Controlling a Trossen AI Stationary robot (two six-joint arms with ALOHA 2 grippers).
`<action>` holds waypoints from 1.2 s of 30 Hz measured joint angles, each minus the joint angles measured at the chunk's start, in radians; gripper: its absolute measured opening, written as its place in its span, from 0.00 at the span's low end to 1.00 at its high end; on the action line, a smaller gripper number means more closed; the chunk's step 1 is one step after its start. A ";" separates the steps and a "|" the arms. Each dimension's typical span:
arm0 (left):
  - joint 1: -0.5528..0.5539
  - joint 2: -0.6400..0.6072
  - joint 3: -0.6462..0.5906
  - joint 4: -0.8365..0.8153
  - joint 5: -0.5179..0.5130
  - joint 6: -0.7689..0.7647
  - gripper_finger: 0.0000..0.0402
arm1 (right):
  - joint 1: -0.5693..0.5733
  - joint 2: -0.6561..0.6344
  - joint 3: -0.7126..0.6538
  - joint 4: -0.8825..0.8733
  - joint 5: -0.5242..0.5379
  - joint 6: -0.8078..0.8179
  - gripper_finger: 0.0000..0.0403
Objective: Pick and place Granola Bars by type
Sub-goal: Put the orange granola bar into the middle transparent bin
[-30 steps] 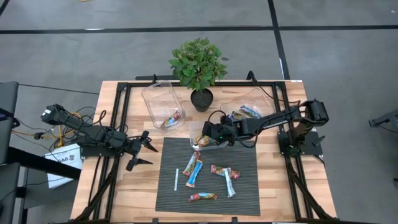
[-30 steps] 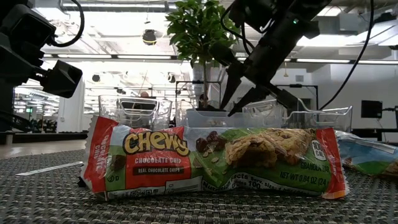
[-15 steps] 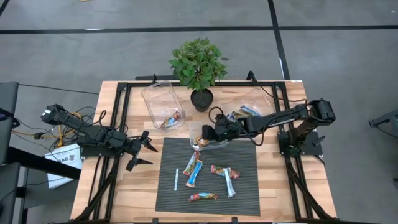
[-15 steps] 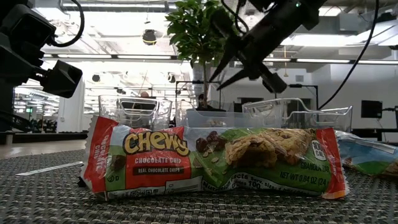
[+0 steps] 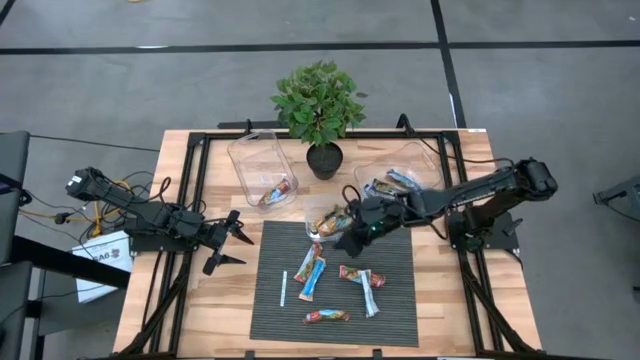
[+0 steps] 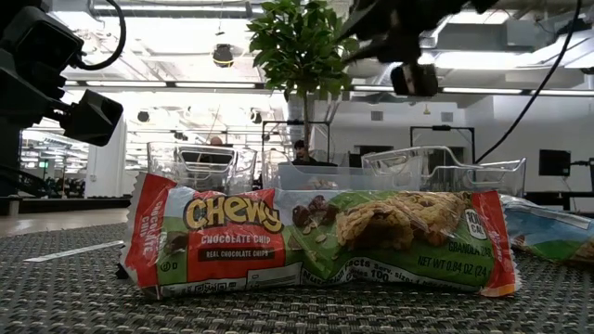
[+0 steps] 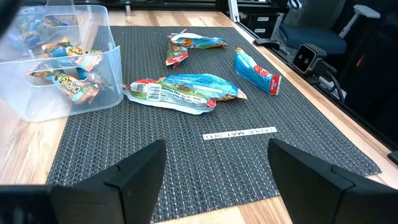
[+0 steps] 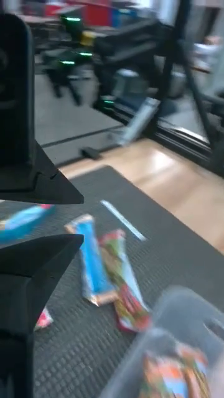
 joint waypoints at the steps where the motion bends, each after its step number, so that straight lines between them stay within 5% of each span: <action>1: 0.000 0.000 0.000 0.000 0.000 0.000 0.68 | 0.015 -0.008 0.000 -0.007 -0.008 -0.021 0.20; 12: 0.000 0.000 0.000 0.000 0.000 0.000 0.68 | 0.173 -0.045 0.014 -0.103 -0.011 -0.492 0.20; 21: 0.000 0.000 0.000 0.000 0.000 0.000 0.68 | 0.236 -0.041 0.121 -0.277 0.011 -1.239 0.20; 28: 0.000 0.000 0.000 0.000 0.000 0.000 0.68 | 0.269 -0.031 0.131 -0.296 0.284 -1.650 0.21; 32: 0.000 0.000 0.000 0.000 0.000 0.000 0.68 | 0.262 0.007 0.131 -0.263 0.450 -1.671 0.26; 36: 0.000 0.000 0.000 0.000 0.000 0.000 0.68 | 0.249 0.061 0.132 -0.234 0.468 -1.671 0.34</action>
